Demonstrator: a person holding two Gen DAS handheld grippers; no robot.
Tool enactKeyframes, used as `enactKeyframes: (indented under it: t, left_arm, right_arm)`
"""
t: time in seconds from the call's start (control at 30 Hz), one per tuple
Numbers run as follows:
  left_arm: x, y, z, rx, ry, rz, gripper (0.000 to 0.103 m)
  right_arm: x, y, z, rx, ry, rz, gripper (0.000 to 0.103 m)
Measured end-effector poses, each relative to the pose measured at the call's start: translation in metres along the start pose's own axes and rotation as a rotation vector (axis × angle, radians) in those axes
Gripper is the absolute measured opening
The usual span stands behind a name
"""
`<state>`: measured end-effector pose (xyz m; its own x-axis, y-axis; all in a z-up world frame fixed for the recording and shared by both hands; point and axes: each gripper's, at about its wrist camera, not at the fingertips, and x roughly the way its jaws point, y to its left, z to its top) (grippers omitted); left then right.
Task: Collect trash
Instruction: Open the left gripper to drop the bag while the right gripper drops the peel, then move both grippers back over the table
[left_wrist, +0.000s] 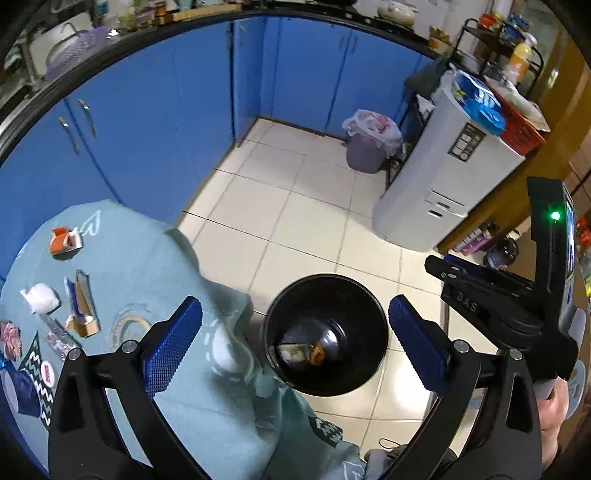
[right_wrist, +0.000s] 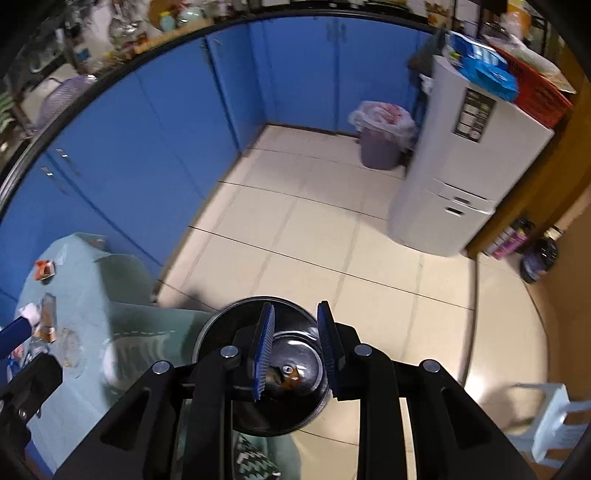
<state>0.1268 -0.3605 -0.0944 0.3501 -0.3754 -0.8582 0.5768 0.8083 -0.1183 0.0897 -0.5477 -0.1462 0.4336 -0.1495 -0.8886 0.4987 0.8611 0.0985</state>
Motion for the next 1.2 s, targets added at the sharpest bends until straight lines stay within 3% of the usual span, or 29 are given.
enactKeyframes:
  t: [0.13,0.17,0.2,0.23,0.27,0.37,0.67,0.9,1.2]
  left_arm:
    - [-0.004,0.015,-0.007,-0.016,-0.002,0.024,0.099]
    - [-0.005,0.018,-0.009,-0.022,-0.003,0.027,0.100]
    - [-0.007,0.022,-0.010,-0.031,-0.006,0.034,0.099]
    - [-0.008,0.026,-0.011,-0.037,-0.009,0.037,0.099]
    - [-0.010,0.029,-0.012,-0.042,-0.011,0.040,0.099]
    - [-0.014,0.041,-0.017,-0.062,-0.019,0.055,0.099]
    - [-0.035,0.096,-0.046,-0.157,-0.037,0.163,0.099]
    - [-0.054,0.169,-0.084,-0.295,-0.028,0.319,0.100]
    - [-0.083,0.262,-0.135,-0.448,-0.036,0.501,0.100]
  right_arm:
    - [0.003,0.012,0.002,-0.011,0.035,0.164,0.025]
    - [0.004,0.016,0.002,-0.018,0.040,0.172,0.031]
    - [0.003,0.019,0.002,-0.027,0.033,0.164,0.044]
    - [0.001,0.022,0.002,-0.039,0.010,0.164,0.081]
    - [-0.003,0.026,0.001,-0.051,-0.020,0.167,0.091]
    - [-0.008,0.039,0.000,-0.080,-0.051,0.160,0.091]
    - [0.001,0.093,-0.009,-0.154,0.019,0.224,0.091]
    - [0.013,0.154,-0.024,-0.229,0.069,0.299,0.091]
    - [0.037,0.233,-0.045,-0.348,0.123,0.321,0.091]
